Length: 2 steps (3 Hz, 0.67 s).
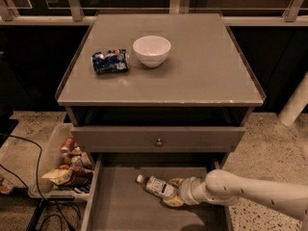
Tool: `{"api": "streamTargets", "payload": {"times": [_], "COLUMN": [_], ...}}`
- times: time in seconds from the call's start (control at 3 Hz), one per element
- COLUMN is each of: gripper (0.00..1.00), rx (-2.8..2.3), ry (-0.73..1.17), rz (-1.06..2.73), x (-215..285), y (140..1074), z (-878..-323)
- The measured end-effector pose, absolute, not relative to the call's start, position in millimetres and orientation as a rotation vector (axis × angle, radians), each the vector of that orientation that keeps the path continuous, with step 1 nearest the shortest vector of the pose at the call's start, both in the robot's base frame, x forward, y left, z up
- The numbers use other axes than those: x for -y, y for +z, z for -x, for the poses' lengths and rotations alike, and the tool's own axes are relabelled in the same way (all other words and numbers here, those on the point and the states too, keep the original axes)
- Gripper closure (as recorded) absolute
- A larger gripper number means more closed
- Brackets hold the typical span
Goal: Pick blue plastic bottle from middle drawer and place on counter
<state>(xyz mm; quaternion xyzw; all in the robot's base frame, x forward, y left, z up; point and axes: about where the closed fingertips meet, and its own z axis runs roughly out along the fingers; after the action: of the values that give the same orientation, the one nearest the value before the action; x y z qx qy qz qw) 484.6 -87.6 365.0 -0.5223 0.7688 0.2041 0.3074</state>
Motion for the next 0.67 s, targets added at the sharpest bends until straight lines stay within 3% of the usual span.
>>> {"api": "streamTargets", "payload": {"times": [0.33, 0.67], "gripper": [1.00, 1.00], "rx": [-2.036, -2.001], "ry": [0.560, 0.550], "rz": [1.394, 1.433], "x": [99.7, 115.5], "y": [385.9, 424.2], "z": [-480.9, -470.4]}}
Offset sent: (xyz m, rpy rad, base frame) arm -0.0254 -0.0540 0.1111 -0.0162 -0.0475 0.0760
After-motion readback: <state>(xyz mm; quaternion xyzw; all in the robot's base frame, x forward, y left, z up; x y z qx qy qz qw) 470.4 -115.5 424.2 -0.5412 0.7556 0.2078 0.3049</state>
